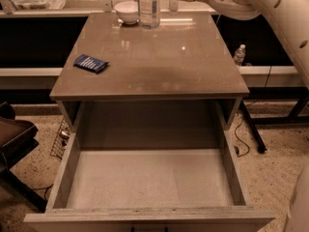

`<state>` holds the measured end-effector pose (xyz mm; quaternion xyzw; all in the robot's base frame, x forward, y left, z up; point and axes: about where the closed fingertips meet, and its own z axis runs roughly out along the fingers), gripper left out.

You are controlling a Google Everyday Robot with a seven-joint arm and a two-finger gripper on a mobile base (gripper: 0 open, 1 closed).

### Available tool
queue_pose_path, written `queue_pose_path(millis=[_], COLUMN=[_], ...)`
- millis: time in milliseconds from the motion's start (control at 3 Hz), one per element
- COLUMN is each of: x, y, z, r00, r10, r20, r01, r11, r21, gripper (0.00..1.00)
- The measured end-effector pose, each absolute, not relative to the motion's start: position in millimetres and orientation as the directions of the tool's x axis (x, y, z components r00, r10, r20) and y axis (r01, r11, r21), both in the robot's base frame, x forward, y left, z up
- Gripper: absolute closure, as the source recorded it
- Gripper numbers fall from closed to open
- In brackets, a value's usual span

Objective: Pick blue plastic bottle from top drawer and place on counter

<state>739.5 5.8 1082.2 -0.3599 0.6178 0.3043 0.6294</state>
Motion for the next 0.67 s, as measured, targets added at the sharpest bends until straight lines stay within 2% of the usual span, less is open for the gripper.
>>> queue_pose_path(millis=[333, 667], x=[764.8, 764.8], y=[-12.5, -12.4], z=[1064.9, 1064.9], r00=[0.052, 0.052], r10=[-0.092, -0.092], r20=[-0.994, -0.994], r01=[-0.785, -0.785], r11=[0.612, 0.612], r21=[-0.098, -0.098], gripper=[1.00, 1.00])
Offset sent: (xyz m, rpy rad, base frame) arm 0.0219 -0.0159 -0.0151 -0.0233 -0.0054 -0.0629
